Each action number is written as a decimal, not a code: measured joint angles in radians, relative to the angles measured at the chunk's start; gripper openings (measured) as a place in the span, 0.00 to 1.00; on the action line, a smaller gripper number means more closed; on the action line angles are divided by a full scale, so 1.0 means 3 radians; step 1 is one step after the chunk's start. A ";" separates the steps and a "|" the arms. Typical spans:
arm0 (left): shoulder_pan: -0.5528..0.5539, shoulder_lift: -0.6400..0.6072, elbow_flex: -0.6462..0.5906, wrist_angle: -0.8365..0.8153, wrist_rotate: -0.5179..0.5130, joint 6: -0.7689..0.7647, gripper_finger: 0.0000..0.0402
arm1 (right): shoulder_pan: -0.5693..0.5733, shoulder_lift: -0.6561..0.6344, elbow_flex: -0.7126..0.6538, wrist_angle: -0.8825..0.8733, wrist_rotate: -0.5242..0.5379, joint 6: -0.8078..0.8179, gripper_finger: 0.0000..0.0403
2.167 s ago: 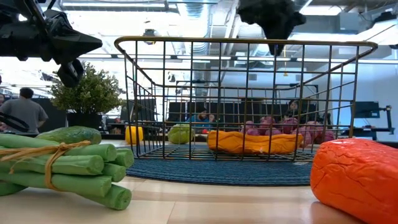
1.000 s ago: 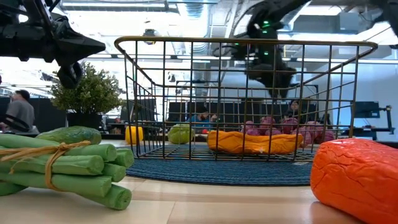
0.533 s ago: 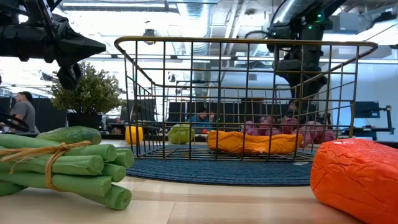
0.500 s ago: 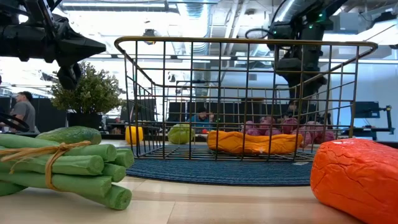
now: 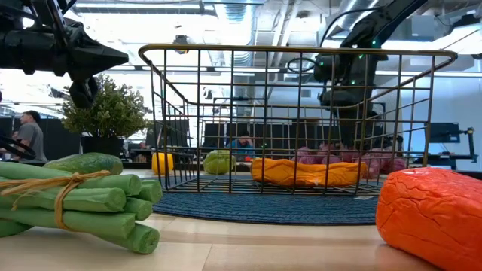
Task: Build produce basket
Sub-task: Put the purple garlic into the gold wire basket
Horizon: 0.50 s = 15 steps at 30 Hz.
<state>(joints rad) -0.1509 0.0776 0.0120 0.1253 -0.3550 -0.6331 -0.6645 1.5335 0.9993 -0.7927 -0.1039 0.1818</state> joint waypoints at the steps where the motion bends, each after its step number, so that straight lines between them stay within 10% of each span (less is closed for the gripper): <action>1: 0.0001 0.0001 0.0001 0.0000 0.0000 0.0000 0.00 | 0.0001 0.0030 0.0002 0.0002 0.0004 -0.0013 0.65; 15: 0.0000 0.0001 0.0001 -0.0002 -0.0001 -0.0025 0.00 | 0.0055 -0.0083 0.0174 -0.0330 0.0122 0.0003 0.65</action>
<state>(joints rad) -0.1509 0.0779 0.0122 0.1246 -0.3553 -0.6407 -0.6479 1.5084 1.0516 -0.8918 -0.0673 0.1826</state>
